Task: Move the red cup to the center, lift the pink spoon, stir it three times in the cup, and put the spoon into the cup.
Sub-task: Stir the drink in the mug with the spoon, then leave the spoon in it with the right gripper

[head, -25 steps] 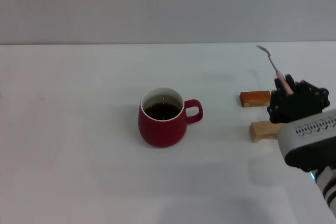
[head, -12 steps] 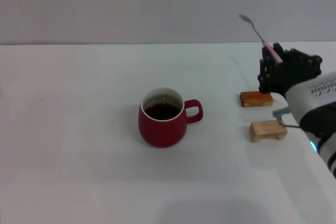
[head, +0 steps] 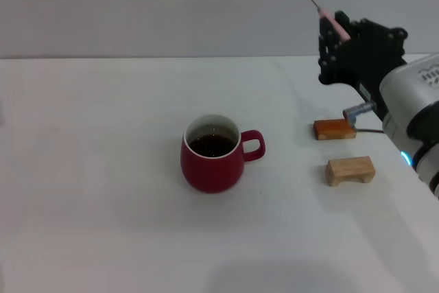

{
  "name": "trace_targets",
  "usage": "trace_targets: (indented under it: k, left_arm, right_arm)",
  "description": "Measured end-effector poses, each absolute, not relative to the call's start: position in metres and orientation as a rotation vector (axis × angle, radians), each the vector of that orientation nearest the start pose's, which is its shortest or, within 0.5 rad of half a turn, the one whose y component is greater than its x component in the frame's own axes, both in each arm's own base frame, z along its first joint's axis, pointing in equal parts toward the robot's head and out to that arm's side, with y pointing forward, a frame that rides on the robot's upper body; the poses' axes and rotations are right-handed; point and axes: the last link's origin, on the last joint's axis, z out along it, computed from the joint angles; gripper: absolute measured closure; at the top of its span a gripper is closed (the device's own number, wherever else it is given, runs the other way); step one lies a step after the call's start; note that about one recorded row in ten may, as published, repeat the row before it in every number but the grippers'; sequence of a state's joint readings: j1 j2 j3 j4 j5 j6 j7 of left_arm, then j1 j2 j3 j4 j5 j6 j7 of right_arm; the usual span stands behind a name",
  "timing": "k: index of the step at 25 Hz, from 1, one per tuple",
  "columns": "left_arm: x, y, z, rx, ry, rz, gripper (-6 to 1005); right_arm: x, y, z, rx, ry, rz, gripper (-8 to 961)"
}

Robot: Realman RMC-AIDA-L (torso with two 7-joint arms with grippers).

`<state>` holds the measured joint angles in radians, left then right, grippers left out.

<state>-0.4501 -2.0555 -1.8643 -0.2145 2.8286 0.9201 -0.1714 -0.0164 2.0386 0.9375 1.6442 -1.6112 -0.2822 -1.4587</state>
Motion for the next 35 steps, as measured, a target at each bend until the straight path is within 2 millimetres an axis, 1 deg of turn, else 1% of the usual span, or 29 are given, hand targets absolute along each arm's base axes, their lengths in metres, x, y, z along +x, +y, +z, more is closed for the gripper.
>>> trace_targets:
  k: [1,6,7,11,14,20,29,35]
  left_arm:
    - [-0.386,0.356,0.07,-1.14,-0.756,-0.603,423]
    - [-0.386,0.357,0.07,-1.135,-0.759,-0.604,423]
    - [-0.386,0.357,0.07,-1.135,-0.76,-0.603,423]
    - [-0.386,0.357,0.07,-1.135,-0.762,-0.602,423]
    - [-0.386,0.357,0.07,-1.136,-0.763,-0.602,423]
    - [-0.386,0.357,0.069,-1.137,-0.766,-0.601,423]
    - [-0.385,0.358,0.068,-1.138,-0.765,-0.603,423]
    - [-0.385,0.358,0.068,-1.139,-0.768,-0.602,423]
  right_arm:
    - [0.131,0.302,-0.017,-1.847,0.362,0.577,816]
    - [0.109,0.296,-0.016,-1.88,0.296,0.63,816]
    - [0.109,0.296,-0.016,-1.88,0.296,0.63,816]
    - [0.099,0.294,-0.016,-1.89,0.227,0.633,816]
    - [0.097,0.294,-0.015,-1.892,0.211,0.631,816]
    - [0.101,0.303,-0.011,-1.879,0.216,0.623,816]
    - [0.094,0.31,-0.027,-1.97,0.171,0.621,816]
    - [0.087,0.312,-0.041,-2.077,0.106,0.613,816]
